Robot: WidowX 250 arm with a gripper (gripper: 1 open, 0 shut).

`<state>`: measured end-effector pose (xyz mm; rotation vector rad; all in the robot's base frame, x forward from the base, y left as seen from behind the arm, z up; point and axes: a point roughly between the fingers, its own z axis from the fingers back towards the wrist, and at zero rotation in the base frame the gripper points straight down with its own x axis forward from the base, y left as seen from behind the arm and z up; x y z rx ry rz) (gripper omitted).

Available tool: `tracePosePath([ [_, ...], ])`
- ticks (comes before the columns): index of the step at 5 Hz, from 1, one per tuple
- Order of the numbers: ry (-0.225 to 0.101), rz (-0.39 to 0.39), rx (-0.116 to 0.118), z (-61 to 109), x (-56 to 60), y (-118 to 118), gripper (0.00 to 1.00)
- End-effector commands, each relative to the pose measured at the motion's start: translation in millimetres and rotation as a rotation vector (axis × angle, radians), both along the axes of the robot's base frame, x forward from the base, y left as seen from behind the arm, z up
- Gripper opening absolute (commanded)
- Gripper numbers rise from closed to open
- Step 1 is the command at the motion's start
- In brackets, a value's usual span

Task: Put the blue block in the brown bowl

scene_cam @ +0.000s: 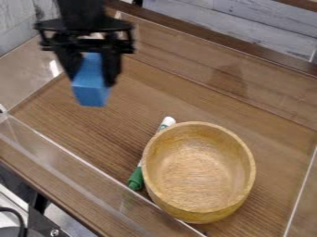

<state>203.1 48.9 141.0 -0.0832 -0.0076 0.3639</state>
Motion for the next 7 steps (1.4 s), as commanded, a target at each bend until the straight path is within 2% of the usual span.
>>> tracePosePath([
  [1,-0.034,-0.032,0.004,8.6,0.2,-33.3,0.00],
  [3,-0.047,-0.080,0.009,-1.8,-2.6,-99.2,0.00],
  [4,-0.065,-0.090,0.009,-10.3,-2.2,-122.4,0.00],
  [5,-0.082,-0.123,-0.002,-18.8,-0.5,-136.8,0.00],
  [6,-0.102,-0.168,-0.023,-22.4,8.3,-131.4,0.00],
  [7,-0.107,-0.205,-0.037,-22.9,10.8,-126.7,0.00],
])
